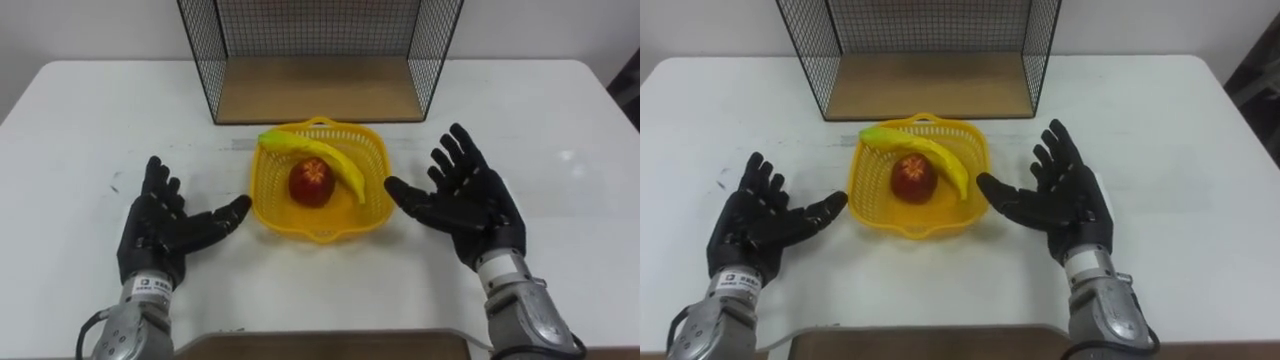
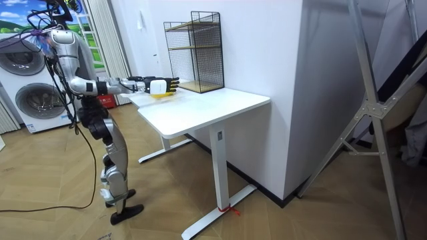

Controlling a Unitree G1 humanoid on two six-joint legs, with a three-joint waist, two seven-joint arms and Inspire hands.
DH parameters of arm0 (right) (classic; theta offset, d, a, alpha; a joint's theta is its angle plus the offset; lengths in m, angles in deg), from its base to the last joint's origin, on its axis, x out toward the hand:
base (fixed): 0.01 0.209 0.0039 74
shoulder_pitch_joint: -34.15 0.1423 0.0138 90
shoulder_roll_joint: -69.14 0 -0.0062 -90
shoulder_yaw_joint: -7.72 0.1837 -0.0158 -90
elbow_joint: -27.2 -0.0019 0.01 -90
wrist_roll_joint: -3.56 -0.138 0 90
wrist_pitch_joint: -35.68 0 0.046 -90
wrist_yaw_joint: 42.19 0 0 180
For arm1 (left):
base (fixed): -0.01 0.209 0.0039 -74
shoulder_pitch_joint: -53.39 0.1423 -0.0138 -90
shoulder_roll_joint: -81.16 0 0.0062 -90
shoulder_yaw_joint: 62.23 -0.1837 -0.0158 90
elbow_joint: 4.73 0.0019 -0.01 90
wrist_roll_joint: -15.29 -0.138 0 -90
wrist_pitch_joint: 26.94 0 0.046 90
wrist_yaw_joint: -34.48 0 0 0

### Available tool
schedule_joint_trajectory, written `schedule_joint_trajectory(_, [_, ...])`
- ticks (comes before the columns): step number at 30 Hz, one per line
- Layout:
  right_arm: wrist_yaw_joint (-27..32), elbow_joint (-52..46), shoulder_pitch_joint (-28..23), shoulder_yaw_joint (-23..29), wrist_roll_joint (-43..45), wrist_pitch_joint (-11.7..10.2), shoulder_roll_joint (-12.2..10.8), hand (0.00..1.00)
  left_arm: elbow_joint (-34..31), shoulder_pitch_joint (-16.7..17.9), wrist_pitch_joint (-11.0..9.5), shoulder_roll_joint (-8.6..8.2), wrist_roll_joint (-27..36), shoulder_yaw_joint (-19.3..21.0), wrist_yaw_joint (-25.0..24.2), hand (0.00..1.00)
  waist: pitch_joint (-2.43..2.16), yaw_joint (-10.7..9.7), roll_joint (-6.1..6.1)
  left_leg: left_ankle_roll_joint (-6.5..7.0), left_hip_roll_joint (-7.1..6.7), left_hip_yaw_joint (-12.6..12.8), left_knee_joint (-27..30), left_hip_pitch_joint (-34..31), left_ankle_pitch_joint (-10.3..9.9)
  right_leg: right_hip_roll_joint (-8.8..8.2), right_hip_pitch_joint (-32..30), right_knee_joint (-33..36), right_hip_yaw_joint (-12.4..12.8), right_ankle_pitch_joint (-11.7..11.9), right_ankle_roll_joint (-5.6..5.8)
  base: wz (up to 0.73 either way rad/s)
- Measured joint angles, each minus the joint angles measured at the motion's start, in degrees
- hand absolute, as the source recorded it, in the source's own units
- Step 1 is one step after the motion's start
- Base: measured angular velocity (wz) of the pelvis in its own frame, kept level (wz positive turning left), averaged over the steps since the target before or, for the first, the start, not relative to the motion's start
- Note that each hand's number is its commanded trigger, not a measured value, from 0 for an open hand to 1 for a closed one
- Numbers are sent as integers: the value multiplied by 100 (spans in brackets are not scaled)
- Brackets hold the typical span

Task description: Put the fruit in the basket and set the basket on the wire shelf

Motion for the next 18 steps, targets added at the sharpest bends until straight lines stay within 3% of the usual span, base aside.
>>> schedule_joint_trajectory(10, [-306,467,0,-258,4,-57,-111,0,1,-12,3,-125,0,-95,-187,0,1,-9,-13,1,1,-7,12,15,0,1,-7,16,6,2,-2,0])
schedule_joint_trajectory(18, [-375,706,51,-335,3,-53,-213,0,2,-150,65,-187,6,-255,-219,0,27,-3,-114,0,0,-18,5,19,0,7,-9,-7,29,1,-1,0])
